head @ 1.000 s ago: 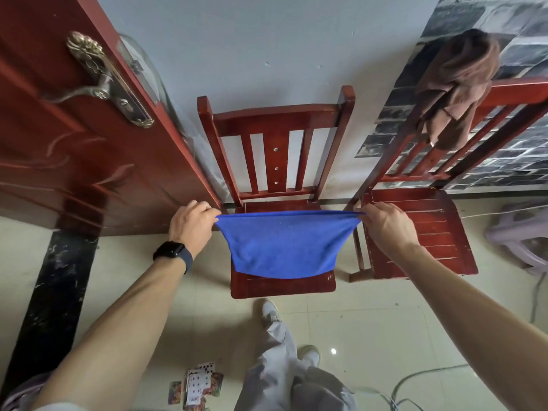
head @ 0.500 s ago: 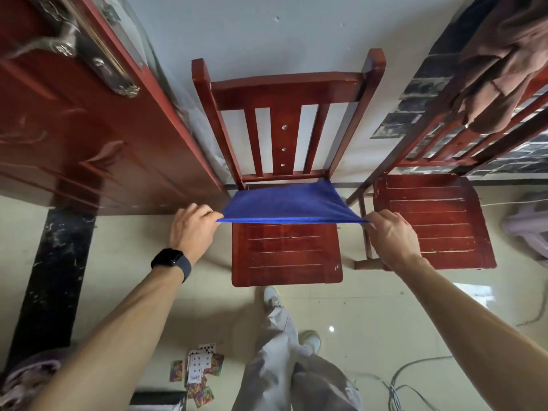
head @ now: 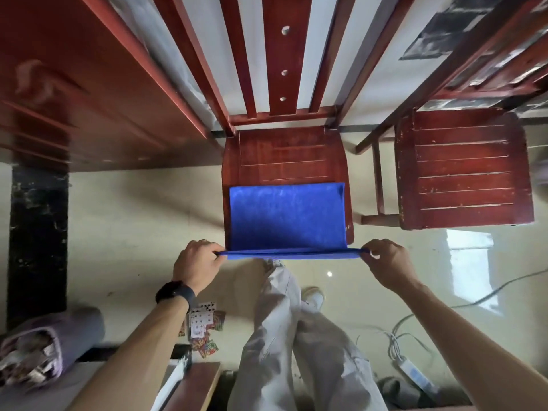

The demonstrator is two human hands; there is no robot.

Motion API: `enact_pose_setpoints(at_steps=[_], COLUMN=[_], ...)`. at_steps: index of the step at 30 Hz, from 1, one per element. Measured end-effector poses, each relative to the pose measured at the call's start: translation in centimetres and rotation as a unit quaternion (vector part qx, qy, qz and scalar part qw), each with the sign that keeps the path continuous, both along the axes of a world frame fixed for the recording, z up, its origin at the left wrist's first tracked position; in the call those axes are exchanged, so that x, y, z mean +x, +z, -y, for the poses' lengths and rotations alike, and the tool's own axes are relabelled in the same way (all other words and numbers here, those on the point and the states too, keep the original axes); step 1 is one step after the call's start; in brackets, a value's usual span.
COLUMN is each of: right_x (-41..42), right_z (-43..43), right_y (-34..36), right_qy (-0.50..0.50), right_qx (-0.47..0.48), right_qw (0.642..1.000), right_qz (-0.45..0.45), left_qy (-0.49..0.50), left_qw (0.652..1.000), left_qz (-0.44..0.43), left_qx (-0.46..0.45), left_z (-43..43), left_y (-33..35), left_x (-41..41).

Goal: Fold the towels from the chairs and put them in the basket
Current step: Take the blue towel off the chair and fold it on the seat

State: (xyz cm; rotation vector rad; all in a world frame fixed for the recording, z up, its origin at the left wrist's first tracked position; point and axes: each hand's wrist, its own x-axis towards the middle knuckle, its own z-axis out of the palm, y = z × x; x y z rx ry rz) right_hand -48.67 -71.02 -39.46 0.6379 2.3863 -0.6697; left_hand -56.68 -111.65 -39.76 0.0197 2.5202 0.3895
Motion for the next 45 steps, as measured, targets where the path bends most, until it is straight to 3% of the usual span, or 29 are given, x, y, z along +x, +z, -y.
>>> enact_pose_setpoints(at_steps=[2,4,7,10,13,20,33,36,38,42,45], right_x=[-1.9,-3.7,-6.3,-8.9,-11.1,-13.7,-15.2,-14.9,-14.2,-11.8,-9.8], right_z=[-0.1,-0.4,-0.7,-0.5,-0.3,0.1,0.7,1.1,1.8,6.1,9.8], right_y=[-0.9,-2.3,-4.9,-7.8,-10.9,-14.6,-15.8,-16.0,-16.1,-15.4,-16.7], right_qy=[-0.120,-0.241,-0.324,-0.345,-0.341,-0.324,-0.247,-0.235,-0.238,-0.068,0.131], right_qx=[-0.063,-0.142,-0.209,-0.202,-0.157,-0.075,0.043,0.061,0.088,0.182,0.142], right_qw=[0.991,0.960,0.922,0.914,0.923,0.940,0.968,0.968,0.961,0.948,0.956], right_qz=[0.019,0.011,-0.030,-0.061,-0.078,-0.072,-0.026,-0.057,-0.115,-0.251,-0.220], left_qy=[0.166,0.292,0.378,0.417,0.437,0.435,0.362,0.340,0.298,0.074,-0.058], left_qw=[0.978,0.931,0.879,0.851,0.843,0.865,0.927,0.938,0.952,0.964,0.975], left_qz=[0.080,0.118,0.132,0.128,0.113,0.100,0.062,0.023,-0.050,-0.256,-0.212], left_qx=[0.093,0.186,0.260,0.292,0.292,0.227,0.068,0.063,0.047,0.019,0.031], left_z=[-0.3,-0.6,-1.4,-2.5,-3.0,-2.6,-4.6,-5.1,-5.3,-7.1,-9.5], left_y=[-1.3,-2.8,-4.8,-7.4,-10.4,-14.6,-15.3,-14.8,-14.6,-14.9,-16.6], left_x=[-1.9,-4.1,-7.2,-9.4,-10.8,-12.3,-14.6,-14.3,-13.2,-8.6,-4.9])
